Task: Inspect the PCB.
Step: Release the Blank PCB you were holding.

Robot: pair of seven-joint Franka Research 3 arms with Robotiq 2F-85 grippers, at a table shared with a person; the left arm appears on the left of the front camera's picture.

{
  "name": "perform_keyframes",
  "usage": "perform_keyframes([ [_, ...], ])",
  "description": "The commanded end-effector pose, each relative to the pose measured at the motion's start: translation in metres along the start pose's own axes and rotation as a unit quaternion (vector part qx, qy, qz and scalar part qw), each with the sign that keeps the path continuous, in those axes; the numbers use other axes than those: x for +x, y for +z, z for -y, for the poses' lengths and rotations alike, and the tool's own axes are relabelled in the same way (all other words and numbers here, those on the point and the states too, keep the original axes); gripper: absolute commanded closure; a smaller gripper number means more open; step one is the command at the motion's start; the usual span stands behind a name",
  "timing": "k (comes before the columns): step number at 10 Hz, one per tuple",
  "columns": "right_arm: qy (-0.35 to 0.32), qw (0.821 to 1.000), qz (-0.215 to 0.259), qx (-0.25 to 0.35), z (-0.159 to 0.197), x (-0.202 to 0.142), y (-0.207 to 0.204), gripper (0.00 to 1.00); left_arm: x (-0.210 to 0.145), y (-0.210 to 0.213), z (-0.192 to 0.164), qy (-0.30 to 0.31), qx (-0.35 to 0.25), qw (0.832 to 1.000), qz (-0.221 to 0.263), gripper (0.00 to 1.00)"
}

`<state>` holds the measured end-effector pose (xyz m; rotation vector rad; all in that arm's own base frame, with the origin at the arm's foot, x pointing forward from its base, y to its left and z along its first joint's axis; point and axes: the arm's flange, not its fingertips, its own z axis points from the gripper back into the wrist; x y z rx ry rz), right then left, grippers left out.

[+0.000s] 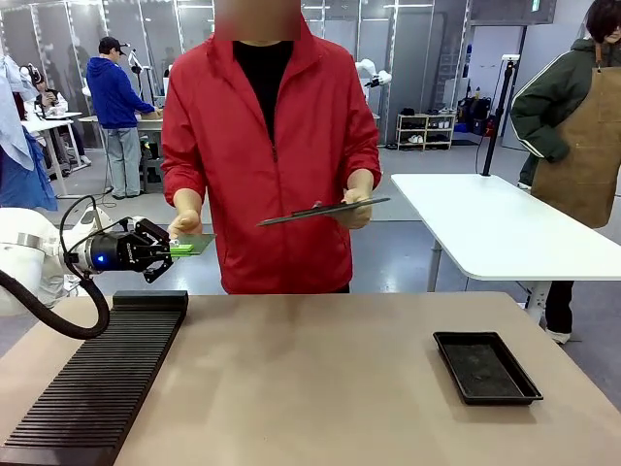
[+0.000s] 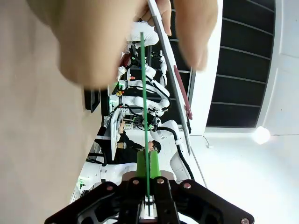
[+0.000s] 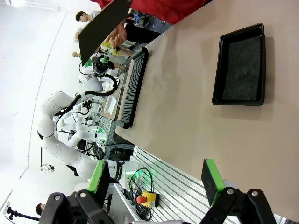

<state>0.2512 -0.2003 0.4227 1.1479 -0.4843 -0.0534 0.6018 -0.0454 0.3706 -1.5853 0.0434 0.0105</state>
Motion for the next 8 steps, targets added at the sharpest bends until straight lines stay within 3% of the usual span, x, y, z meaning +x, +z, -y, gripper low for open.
perform_keyframes([
  [1, 0.010, 1.000, 0.003, 0.004, -0.0002, 0.0005, 0.0014, 0.00, -0.0072, -0.0002, 0.0032, 0.001, 0.001, 1.000, 0.000, 0.97],
  [8, 0.010, 1.000, 0.003, 0.004, -0.0002, 0.0005, 0.0014, 0.00, -0.0001, 0.0000, 0.0007, -0.001, 0.000, 1.000, 0.000, 0.97],
])
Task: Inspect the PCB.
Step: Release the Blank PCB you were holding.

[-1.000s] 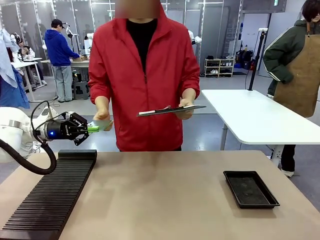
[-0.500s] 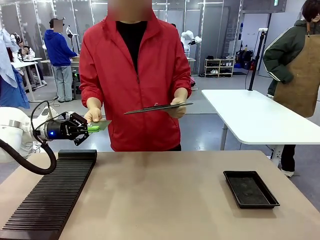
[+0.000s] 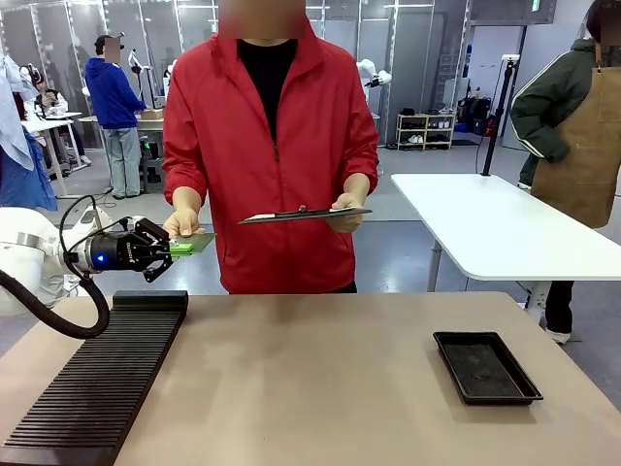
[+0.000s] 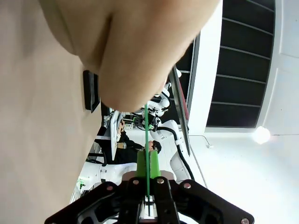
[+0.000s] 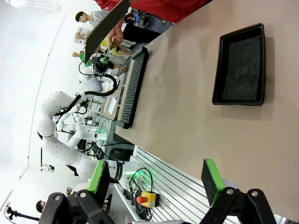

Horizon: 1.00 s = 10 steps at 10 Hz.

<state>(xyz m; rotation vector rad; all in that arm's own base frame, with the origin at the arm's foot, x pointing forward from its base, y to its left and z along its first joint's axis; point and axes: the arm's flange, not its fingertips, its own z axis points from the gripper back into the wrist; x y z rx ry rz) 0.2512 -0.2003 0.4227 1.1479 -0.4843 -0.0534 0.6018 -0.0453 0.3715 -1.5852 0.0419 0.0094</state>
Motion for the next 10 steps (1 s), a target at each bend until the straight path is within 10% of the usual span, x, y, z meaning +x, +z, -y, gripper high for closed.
perform_keyframes([
  [1, 0.010, 1.000, 0.003, 0.004, 0.000, 0.001, 0.001, 0.00, 0.001, 0.001, 0.003, -0.001, 0.002, 1.000, 0.008, 0.67],
  [2, 0.010, 1.000, 0.003, 0.004, 0.000, 0.001, 0.001, 0.00, 0.002, 0.000, 0.006, -0.004, 0.001, 1.000, -0.003, 0.67],
  [3, 0.010, 1.000, 0.003, 0.004, 0.000, 0.001, 0.001, 0.00, 0.003, 0.001, 0.008, -0.004, 0.001, 1.000, -0.005, 0.37],
  [4, 0.010, 1.000, 0.003, 0.004, 0.000, 0.001, 0.001, 0.00, 0.005, 0.001, 0.011, -0.004, 0.005, 1.000, -0.010, 0.65],
  [5, 0.010, 1.000, 0.003, 0.004, 0.000, 0.001, 0.001, 0.00, 0.005, 0.001, 0.014, -0.004, 0.006, 1.000, -0.010, 0.09],
  [6, 0.010, 1.000, 0.003, 0.004, 0.000, 0.001, 0.001, 0.00, 0.006, 0.002, 0.015, -0.004, 0.007, 1.000, -0.010, 0.37],
  [7, 0.010, 1.000, 0.003, 0.004, 0.000, 0.001, 0.001, 0.00, 0.006, 0.004, 0.016, -0.004, 0.006, 1.000, -0.007, 0.00],
  [10, 0.010, 1.000, 0.003, 0.004, 0.000, 0.001, 0.001, 0.00, 0.006, 0.011, 0.017, -0.003, 0.000, 1.000, 0.003, 0.00],
])
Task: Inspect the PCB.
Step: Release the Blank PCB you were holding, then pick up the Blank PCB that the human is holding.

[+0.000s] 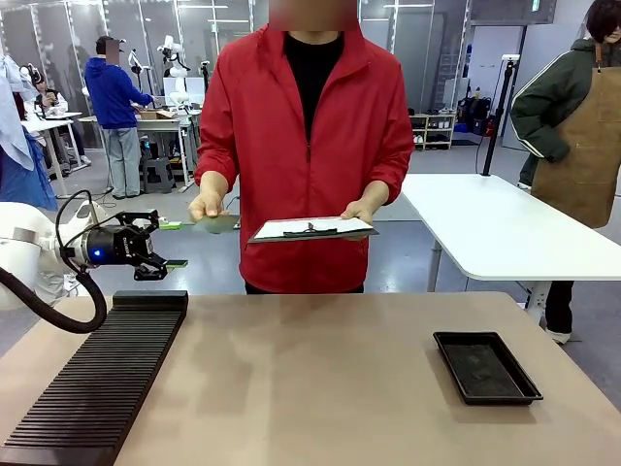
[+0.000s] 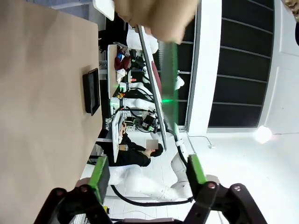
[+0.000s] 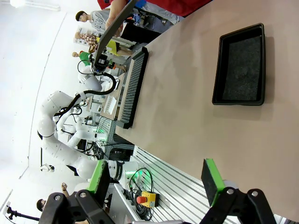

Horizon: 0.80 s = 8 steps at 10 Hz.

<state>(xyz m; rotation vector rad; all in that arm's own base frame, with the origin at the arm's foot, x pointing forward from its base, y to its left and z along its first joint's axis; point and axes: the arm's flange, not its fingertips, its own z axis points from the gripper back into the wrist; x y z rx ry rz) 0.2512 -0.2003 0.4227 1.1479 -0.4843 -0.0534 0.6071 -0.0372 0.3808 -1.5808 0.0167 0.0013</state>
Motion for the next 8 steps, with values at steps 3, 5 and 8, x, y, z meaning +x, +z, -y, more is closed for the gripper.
perform_keyframes([
  [3, 0.010, 1.000, 0.003, 0.004, 0.000, 0.001, 0.001, 0.00, -0.004, 0.005, 0.005, 0.008, 0.000, 1.000, 0.009, 0.00],
  [5, 0.010, 1.000, 0.003, 0.004, 0.000, 0.001, 0.001, 0.00, 0.000, 0.004, 0.000, 0.000, 0.000, 1.000, 0.003, 0.04],
  [8, 0.010, 1.000, 0.003, 0.004, 0.000, 0.001, 0.001, 0.00, 0.000, 0.004, 0.000, 0.000, 0.000, 1.000, 0.003, 0.04],
])
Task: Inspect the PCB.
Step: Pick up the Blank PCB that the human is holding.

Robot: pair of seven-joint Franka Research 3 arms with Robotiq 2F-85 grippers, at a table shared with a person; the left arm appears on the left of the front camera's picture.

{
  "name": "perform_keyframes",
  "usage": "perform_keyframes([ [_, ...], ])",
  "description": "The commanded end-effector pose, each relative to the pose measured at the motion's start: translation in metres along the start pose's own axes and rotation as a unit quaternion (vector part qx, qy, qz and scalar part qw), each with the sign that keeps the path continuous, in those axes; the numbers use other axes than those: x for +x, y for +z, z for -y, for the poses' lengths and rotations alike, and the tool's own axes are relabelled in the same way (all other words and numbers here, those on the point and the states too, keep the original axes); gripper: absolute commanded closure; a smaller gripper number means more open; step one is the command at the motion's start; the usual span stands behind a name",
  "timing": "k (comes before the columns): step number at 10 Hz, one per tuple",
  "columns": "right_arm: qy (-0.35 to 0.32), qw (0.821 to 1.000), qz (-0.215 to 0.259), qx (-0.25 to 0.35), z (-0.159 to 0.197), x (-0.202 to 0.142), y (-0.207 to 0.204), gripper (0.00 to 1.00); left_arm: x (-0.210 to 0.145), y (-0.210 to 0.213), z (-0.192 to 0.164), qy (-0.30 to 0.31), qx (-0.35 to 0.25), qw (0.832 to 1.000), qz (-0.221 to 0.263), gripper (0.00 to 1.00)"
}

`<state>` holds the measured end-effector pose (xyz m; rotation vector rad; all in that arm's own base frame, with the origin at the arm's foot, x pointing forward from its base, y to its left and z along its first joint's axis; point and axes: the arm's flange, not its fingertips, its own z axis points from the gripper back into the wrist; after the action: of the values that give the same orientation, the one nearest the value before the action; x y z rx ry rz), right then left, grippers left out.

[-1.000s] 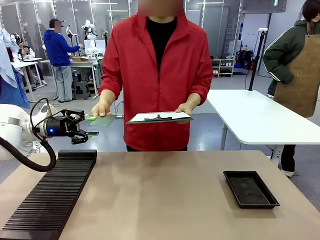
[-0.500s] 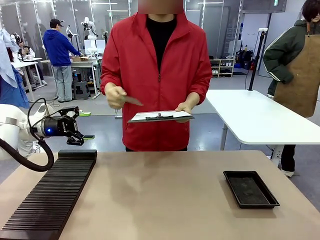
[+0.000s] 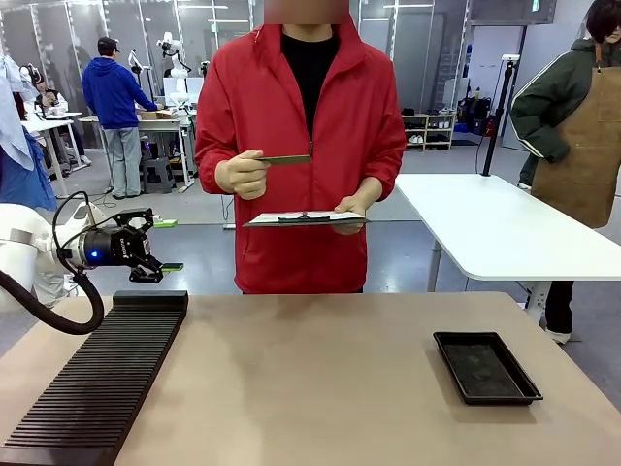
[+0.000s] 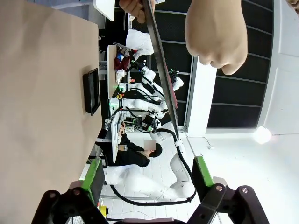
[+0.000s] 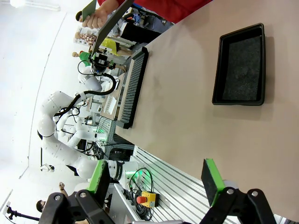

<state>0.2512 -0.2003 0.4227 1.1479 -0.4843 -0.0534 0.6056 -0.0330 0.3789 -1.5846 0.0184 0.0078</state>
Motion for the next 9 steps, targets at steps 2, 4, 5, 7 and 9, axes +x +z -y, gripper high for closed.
perform_keyframes([
  [2, 0.010, 1.000, 0.003, 0.004, 0.000, 0.001, 0.001, 0.00, 0.001, 0.000, 0.002, -0.002, 0.002, 1.000, 0.002, 0.04],
  [4, 0.010, 1.000, 0.003, 0.004, 0.000, 0.001, 0.001, 0.00, 0.001, 0.000, 0.002, -0.002, 0.002, 1.000, 0.002, 0.04],
  [5, 0.010, 1.000, 0.003, 0.004, 0.000, 0.001, 0.001, 0.00, 0.001, 0.000, 0.002, -0.002, 0.002, 1.000, 0.002, 0.04],
  [7, 0.010, 1.000, 0.003, 0.004, 0.000, 0.001, 0.001, 0.00, 0.001, 0.000, 0.002, -0.002, 0.002, 1.000, 0.002, 0.04],
  [9, 0.010, 1.000, 0.003, 0.004, 0.000, 0.001, 0.001, 0.00, -0.022, 0.016, 0.017, -0.030, 0.009, 0.999, -0.033, 0.04],
])
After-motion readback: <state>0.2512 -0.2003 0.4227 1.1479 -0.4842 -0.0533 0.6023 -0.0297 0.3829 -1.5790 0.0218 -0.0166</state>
